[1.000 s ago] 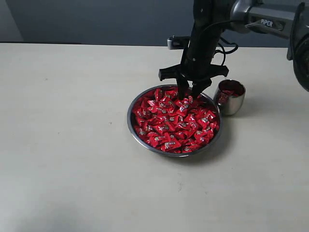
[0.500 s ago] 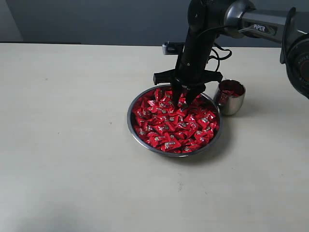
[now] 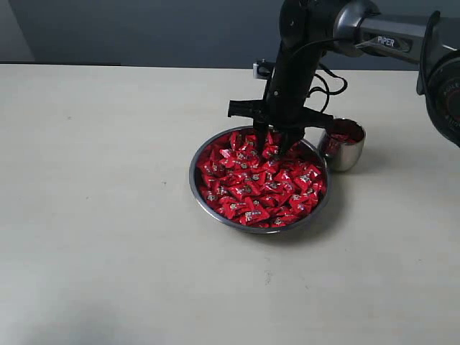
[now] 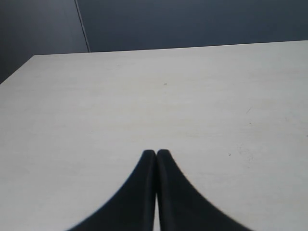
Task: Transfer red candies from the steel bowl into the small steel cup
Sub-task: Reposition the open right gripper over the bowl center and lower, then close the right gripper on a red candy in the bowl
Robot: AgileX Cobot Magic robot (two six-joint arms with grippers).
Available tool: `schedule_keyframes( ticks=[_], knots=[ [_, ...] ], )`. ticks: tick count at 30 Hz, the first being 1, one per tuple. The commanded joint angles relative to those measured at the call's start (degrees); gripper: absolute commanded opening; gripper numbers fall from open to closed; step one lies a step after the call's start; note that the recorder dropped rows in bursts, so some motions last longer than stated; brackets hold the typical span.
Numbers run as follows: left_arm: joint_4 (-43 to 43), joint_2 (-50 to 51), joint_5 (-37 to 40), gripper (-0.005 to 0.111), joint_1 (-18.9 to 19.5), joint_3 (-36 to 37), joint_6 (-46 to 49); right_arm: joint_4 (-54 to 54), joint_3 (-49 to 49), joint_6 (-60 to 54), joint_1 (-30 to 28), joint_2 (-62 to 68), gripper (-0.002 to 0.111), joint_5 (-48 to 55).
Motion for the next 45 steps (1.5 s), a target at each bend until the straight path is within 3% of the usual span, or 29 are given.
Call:
schedule_keyframes(
  ticks=[1, 11, 21, 45],
  knots=[
    [0.11, -0.27, -0.45, 0.0, -0.38, 0.11, -0.08, -2.16, -0.41, 9.59, -0.06, -0.28, 0.038, 0.15],
    [0.11, -0.27, -0.45, 0.0, -0.38, 0.11, -0.08, -2.93, -0.41, 22.45, 0.06, -0.17, 0.038, 0.15],
    [0.11, -0.27, -0.45, 0.0, -0.38, 0.11, -0.08, -4.11, -0.41, 26.22, 3.36, -0.17, 0.038, 0.15],
    [0.11, -0.27, -0.45, 0.0, -0.38, 0.11, -0.08, -6.65, -0.41, 33.06, 3.16, -0.17, 0.038, 0.15]
  ],
)
